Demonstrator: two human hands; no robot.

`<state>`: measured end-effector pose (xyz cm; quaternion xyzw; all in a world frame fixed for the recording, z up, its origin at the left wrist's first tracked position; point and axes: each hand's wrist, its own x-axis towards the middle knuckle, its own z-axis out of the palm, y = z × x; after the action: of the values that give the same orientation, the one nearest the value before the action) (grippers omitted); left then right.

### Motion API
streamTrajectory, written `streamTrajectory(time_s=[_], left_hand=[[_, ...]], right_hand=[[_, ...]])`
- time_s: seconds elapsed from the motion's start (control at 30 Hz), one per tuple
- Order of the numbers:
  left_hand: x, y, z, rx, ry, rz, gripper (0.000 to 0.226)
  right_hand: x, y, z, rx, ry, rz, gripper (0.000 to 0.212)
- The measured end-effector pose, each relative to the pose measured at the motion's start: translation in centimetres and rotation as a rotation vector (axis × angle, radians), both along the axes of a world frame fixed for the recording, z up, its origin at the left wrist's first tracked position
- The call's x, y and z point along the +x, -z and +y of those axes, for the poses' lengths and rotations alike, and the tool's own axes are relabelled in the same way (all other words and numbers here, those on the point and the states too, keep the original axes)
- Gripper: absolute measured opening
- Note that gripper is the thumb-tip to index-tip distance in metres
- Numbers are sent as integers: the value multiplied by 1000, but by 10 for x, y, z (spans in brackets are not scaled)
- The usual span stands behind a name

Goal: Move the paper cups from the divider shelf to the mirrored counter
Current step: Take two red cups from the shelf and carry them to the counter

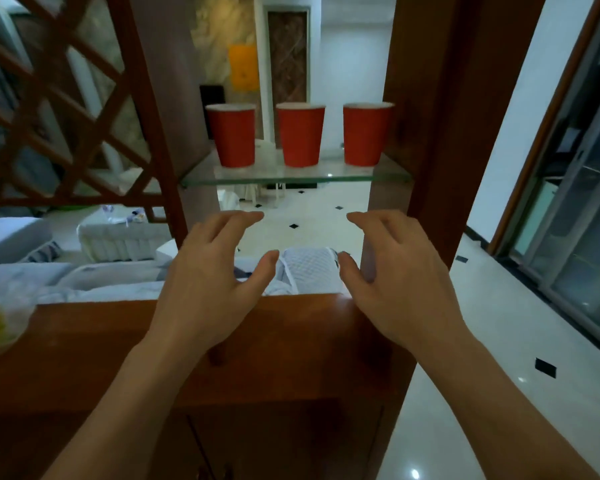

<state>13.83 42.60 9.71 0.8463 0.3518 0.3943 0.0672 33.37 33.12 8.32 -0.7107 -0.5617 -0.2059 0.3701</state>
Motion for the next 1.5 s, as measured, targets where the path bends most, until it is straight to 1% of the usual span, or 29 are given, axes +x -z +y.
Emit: streamTrajectory(time_s=[0.17, 0.27, 0.33, 0.4, 0.53, 0.63, 0.8, 1.03, 1.13, 1.23, 1.5], left_hand=[[38, -42, 26, 81, 80, -204, 42], [59, -62, 38, 71, 113, -305, 46], [71, -72, 46, 45, 124, -363, 50], [82, -80, 55, 2, 106, -360, 58], [101, -85, 74, -74, 46, -255, 79], [112, -85, 89, -134, 44, -215, 87], [126, -88, 111, -205, 35, -260, 90], [142, -90, 131, -272, 56, -304, 91], [145, -88, 135, -260, 24, -337, 82], [146, -86, 138, -237, 27, -344, 73], [134, -87, 121, -207, 149, -477, 72]], right_hand=[[28, -31, 27, 189, 21, 78, 46], [42, -47, 44, 281, 35, 120, 47], [48, -53, 57, 287, 32, 163, 52], [51, -58, 70, 249, 30, 196, 62], [60, -67, 94, 152, 68, 264, 86], [68, -74, 108, 144, 100, 306, 91], [78, -82, 130, 125, 139, 356, 94], [86, -83, 150, 165, 159, 427, 95], [88, -84, 153, 193, 143, 454, 95], [88, -84, 153, 207, 124, 473, 91], [80, -90, 135, 342, -12, 475, 78]])
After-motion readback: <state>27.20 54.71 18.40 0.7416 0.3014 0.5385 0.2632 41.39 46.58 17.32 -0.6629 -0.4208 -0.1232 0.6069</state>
